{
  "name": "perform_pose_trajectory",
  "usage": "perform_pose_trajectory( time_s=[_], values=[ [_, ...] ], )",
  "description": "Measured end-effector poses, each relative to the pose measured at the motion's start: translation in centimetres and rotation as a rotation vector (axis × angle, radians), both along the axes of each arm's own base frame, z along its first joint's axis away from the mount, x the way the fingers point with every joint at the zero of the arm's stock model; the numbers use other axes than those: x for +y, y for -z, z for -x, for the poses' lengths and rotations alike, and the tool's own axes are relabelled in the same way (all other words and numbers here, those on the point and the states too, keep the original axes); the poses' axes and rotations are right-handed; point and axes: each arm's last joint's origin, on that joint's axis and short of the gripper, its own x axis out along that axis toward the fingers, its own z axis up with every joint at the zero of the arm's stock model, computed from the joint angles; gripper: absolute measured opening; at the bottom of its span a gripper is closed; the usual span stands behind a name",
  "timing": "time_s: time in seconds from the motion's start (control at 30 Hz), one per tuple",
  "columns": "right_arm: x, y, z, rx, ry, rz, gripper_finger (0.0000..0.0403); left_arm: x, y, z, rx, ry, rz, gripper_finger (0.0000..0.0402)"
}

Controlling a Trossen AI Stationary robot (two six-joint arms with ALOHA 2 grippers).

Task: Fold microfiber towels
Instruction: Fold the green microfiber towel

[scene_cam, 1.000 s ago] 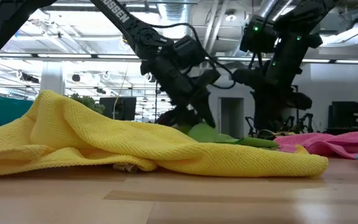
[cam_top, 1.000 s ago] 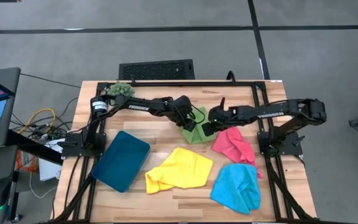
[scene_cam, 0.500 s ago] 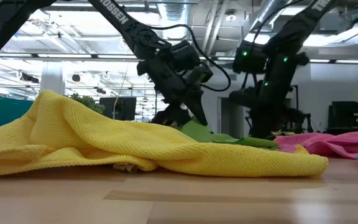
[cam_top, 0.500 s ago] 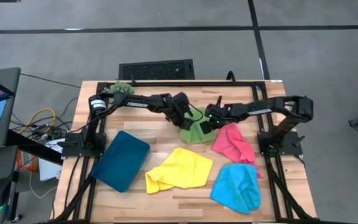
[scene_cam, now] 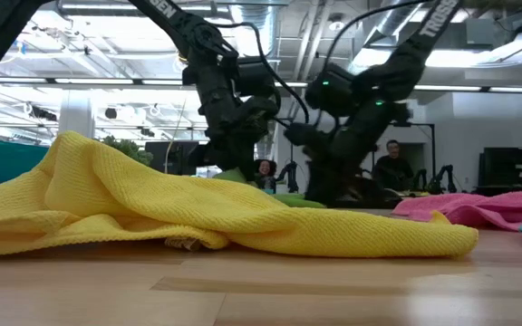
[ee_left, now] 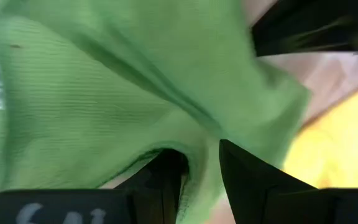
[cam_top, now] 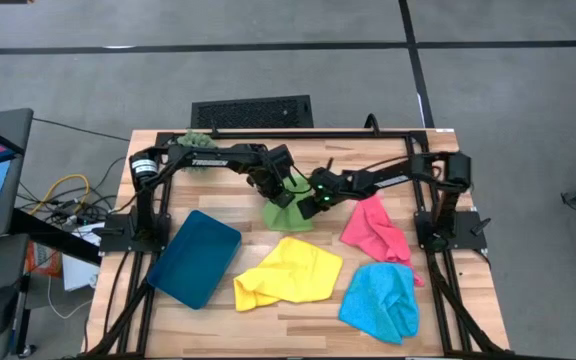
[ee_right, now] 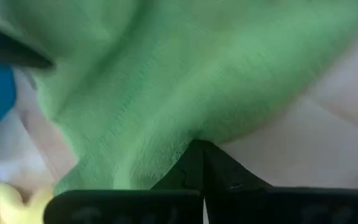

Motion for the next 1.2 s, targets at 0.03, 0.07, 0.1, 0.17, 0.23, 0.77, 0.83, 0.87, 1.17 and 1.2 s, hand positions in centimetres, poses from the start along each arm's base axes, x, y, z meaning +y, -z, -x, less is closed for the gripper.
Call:
perform_pose_trajectory(
  time_s=[0.03,0.07,0.1,0.17,0.23,0.77,0.83,0.87,1.17,1.2],
  values=[
    [-0.1,-0.1,-0.6,-0.011,-0.007,0.001,0.0017,0.0,-0.1,0.0,-0.003,0.003,0.010,0.0100],
    [-0.3,-0.1,-1.0,-0.017,-0.008,0.002,0.0017,0.0,-0.2,0.0,-0.009,0.004,0.013,0.0100],
    [-0.4,-0.2,-1.4,-0.025,-0.009,0.005,0.0017,-0.1,-0.2,0.1,-0.008,0.006,0.018,0.0100],
    [-0.5,-0.6,-1.9,-0.038,-0.020,0.018,0.0016,-0.2,-0.2,0.4,0.020,0.014,0.024,0.0100],
    [-0.8,-0.9,-1.8,-0.034,-0.016,0.035,0.0016,-0.1,-0.4,0.7,0.040,0.015,0.013,0.0100],
    [-2.5,-2.4,-1.3,-0.075,-0.009,0.088,0.0021,-2.0,-1.5,-1.4,-0.132,-0.014,0.022,0.0100],
    [-2.8,-2.8,-0.8,-0.052,0.006,0.084,0.0022,-2.2,-1.7,-1.8,-0.152,-0.020,-0.021,0.0100],
    [-2.9,-3.4,-0.3,-0.033,0.014,0.086,0.0023,-2.3,-1.7,-1.9,-0.160,-0.023,-0.041,0.0100],
    [-4.6,-8.1,3.4,0.059,0.084,0.230,0.0017,-2.1,-2.0,-2.5,-0.225,-0.021,-0.070,0.0100],
    [-4.7,-8.6,3.8,0.070,0.094,0.243,0.0017,-2.2,-2.1,-2.5,-0.236,-0.002,-0.063,0.0100]
  ],
)
